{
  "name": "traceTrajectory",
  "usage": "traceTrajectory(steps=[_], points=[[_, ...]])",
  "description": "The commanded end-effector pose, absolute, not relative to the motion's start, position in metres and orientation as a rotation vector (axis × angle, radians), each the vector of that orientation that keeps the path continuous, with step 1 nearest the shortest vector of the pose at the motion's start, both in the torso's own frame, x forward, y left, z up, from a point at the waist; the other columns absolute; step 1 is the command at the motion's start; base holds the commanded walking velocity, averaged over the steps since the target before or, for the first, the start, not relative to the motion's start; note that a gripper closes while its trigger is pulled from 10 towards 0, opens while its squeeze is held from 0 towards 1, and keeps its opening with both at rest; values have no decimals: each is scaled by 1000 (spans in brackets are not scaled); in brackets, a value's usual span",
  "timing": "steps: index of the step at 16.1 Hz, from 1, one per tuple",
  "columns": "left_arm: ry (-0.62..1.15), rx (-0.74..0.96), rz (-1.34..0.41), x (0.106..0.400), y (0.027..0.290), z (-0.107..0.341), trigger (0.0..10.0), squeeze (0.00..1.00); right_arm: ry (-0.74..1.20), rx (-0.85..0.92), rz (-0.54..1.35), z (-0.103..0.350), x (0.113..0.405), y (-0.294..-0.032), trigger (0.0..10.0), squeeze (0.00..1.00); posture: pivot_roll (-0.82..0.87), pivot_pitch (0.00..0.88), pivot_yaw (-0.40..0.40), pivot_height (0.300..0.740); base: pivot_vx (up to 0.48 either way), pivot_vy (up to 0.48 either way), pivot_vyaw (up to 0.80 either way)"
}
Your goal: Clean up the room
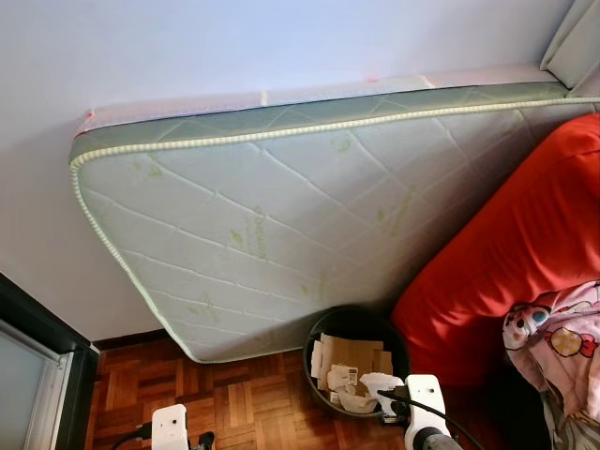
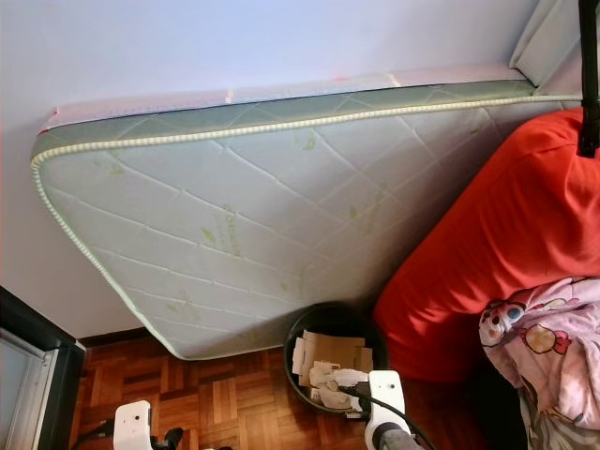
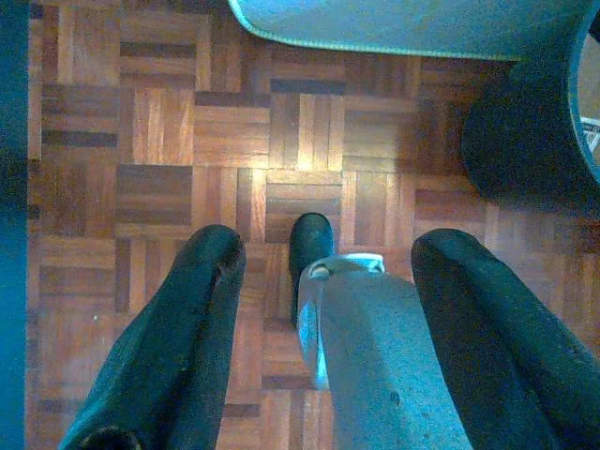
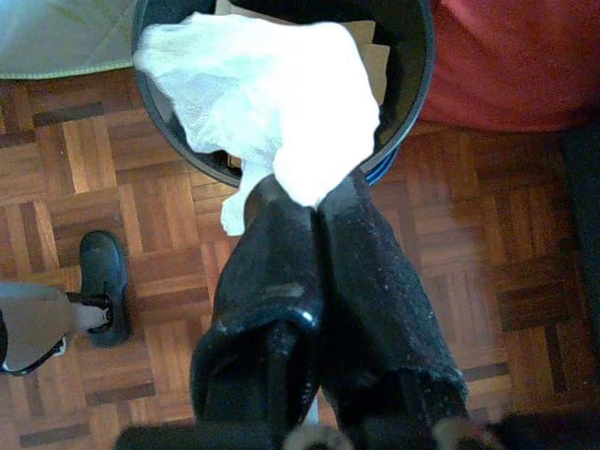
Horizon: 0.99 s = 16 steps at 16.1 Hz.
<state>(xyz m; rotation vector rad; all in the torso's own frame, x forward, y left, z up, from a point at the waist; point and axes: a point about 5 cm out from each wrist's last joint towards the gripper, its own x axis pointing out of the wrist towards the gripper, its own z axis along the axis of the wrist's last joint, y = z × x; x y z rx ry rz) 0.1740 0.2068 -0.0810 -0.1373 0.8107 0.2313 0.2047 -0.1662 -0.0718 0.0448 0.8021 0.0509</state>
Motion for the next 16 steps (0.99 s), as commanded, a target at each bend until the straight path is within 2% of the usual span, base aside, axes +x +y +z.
traceTrajectory(steps=[1,4,8,16], points=[[870,-138,226,159,206,-89,10000,0,816,45,47,-75,199,-168,10000,0,-11,166,-31,740,0,0,0],[879,-129,216,155,207,-90,10000,0,839,36,33,-77,195,-168,10000,0,-6,166,-21,740,0,0,0],[867,-121,198,165,205,-86,10000,0,835,34,43,-77,195,-166,10000,0,-21,162,-12,740,262,0,0],[876,-121,188,163,202,-88,10000,0,838,15,55,-76,196,-169,10000,0,-20,158,-19,740,295,0,0]])
